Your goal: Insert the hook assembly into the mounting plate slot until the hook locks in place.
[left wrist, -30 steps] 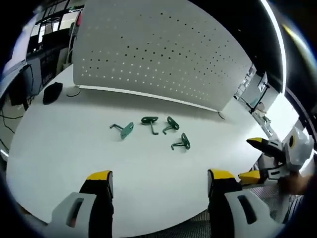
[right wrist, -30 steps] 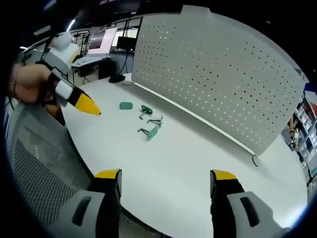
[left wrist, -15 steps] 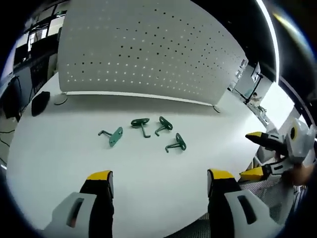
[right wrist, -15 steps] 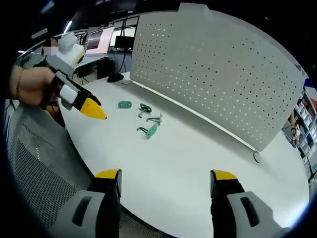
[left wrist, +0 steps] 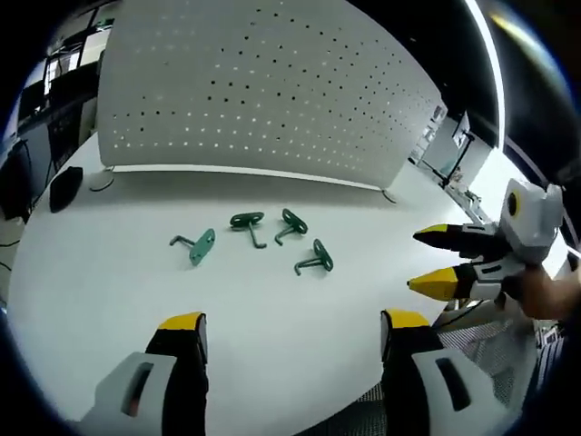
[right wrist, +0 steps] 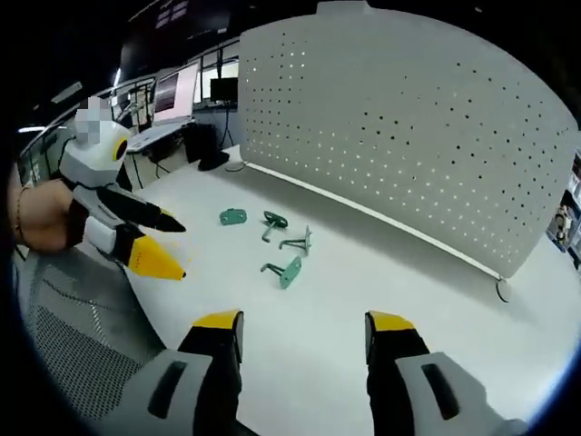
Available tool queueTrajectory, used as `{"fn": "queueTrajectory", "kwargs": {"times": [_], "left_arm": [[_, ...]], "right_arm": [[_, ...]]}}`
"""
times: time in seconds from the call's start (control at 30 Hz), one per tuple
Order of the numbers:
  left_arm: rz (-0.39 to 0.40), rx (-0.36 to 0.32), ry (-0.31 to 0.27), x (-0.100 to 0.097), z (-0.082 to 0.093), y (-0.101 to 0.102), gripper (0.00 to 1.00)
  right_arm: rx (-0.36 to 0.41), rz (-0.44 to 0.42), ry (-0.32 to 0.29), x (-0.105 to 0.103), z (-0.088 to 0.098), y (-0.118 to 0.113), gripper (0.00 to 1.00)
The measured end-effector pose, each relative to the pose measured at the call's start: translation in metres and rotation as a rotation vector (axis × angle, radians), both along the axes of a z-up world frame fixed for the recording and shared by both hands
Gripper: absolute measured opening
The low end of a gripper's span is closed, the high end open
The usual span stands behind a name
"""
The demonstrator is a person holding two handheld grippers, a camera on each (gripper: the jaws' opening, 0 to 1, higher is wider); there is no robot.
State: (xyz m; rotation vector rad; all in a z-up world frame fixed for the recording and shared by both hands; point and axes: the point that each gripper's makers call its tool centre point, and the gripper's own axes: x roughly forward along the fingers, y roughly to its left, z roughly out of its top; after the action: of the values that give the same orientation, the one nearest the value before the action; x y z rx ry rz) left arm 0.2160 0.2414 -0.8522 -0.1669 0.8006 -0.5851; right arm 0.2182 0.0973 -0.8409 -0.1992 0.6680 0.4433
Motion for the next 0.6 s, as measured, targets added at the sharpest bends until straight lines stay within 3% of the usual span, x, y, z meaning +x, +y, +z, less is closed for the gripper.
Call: {"fn": "queueTrajectory", "kwargs": {"times": [0.43,0.5,0.53,0.57,0.6], "left_arm": [[-0.026,0.03,-0.025,-0.003,0.004,-0.001,0.79],[-0.048,0.057,-0.056,-0.006,0.002,0.001,0.77],[-0.054,0.086,0.015,-0.017,-0.007,0.007,0.76],[-0.04,0.06,0.03,-0.017,-0.006,0.005,0.77],[-0.015,0.027,-0.022,-0.008,0.0,0.005,0.78]], "right_arm": [[0.09,-0.046,0.055,0.032,-0.032,0.03,0.34],[0.09,-0.05,0.057,0.036,-0.036,0.034,0.32],[0.081,-0.047,0.054,0.037,-0.038,0.035,0.31],[0.071,-0.046,0.05,0.039,-0.041,0.035,0.3],[0.073,-0.045,0.054,0.04,-0.043,0.037,0.28]]}}
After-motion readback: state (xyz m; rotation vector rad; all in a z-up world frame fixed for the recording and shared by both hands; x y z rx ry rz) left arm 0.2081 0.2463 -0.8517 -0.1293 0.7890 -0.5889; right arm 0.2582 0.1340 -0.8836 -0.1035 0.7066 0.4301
